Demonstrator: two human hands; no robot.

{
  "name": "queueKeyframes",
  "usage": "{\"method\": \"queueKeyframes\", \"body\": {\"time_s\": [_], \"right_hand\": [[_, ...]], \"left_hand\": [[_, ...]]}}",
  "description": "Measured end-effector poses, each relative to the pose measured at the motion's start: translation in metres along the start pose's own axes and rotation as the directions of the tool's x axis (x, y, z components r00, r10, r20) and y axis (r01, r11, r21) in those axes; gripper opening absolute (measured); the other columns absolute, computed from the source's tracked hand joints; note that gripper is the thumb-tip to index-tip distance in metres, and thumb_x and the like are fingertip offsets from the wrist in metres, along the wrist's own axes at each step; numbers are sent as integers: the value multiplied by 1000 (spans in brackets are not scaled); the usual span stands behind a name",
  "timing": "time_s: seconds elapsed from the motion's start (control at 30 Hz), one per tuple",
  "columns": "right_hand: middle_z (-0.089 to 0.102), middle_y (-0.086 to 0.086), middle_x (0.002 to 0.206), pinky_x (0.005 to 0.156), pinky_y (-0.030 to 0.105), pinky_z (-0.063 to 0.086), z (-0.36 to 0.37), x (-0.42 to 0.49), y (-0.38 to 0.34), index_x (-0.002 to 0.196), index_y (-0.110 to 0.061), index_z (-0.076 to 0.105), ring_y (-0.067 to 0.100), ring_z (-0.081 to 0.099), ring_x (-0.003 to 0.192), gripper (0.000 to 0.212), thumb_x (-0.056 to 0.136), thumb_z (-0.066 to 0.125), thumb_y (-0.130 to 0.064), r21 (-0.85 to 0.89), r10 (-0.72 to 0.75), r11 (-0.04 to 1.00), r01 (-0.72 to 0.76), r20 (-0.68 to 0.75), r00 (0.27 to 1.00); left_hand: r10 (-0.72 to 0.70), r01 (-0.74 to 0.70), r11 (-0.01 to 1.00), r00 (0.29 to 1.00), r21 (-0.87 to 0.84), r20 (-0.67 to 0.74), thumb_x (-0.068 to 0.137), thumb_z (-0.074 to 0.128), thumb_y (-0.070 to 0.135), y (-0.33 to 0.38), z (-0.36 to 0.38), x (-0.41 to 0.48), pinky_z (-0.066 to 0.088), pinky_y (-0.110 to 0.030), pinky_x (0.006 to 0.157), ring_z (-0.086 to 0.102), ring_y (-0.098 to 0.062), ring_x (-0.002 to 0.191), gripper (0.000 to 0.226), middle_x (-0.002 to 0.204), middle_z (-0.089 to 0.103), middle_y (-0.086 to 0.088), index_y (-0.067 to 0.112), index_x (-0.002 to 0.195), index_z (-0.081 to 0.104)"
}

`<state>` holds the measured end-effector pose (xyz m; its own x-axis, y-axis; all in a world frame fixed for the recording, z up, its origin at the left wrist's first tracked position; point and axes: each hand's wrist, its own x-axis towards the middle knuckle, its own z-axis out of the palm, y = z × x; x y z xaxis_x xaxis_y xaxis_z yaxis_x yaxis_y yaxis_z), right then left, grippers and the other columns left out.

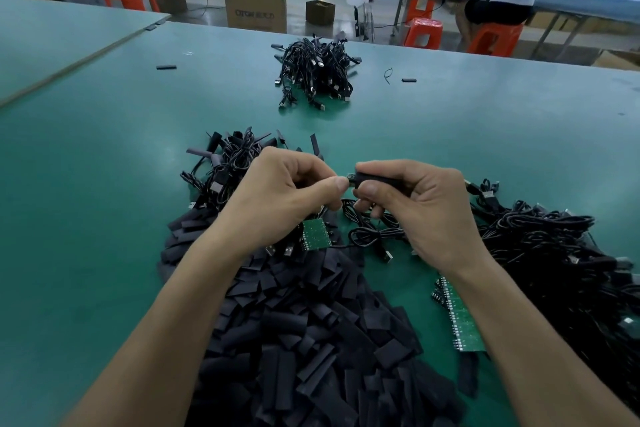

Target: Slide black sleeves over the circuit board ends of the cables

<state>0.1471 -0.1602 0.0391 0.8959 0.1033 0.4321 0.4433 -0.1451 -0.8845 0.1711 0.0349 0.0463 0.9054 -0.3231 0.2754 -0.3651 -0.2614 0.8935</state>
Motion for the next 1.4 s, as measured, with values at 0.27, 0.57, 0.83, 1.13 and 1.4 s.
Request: {"method": "queueKeyframes", "body": {"time_s": [0.27,0.57,0.83,1.13,1.4], "right_hand": [[76,2,75,58,20,54,3,0,1,93,-20,74,16,72,63,10,85,70,-17,65,69,996,-67,-37,997],[78,-5,85,62,19,55,3,1,-1,104,-26,73,14,72,67,27,83,76,-9,2,43,999,-43,-20,999],[77,-4,80,63,19,55,12,-2,4,103,-23,72,15,74,71,20,87,75,-12,59,27,998,-4,-389,921],[78,0,89,74,31,61,29,-6,5,114,-23,70,21,76,77,31,87,75,-10,111,51,994,-8,-387,921],[77,-5,86,82,52,58,32,-3,-2,105,-41,60,16,75,81,32,85,77,-23,12,62,998,-61,-341,938]], "left_hand": [[10,-9,1000,1000,14,-9,92,72,22,-1,0,-1,50,-55,60,60,-45,67,15,70,74,-5,15,79,77],[-32,32,999,999,5,40,93,69,19,-2,4,1,54,-41,62,63,-15,62,14,71,75,2,15,82,77],[-27,27,1000,1000,-9,-12,94,68,20,-2,6,0,55,-28,61,64,-9,60,16,71,75,3,14,83,77],[4,-5,1000,999,-22,-41,94,69,17,-2,8,-1,56,-24,59,68,-11,59,13,71,76,2,13,85,77],[8,-10,998,999,-55,-44,95,68,18,0,9,-1,56,-23,62,69,-14,64,13,73,76,2,14,87,77]]}}
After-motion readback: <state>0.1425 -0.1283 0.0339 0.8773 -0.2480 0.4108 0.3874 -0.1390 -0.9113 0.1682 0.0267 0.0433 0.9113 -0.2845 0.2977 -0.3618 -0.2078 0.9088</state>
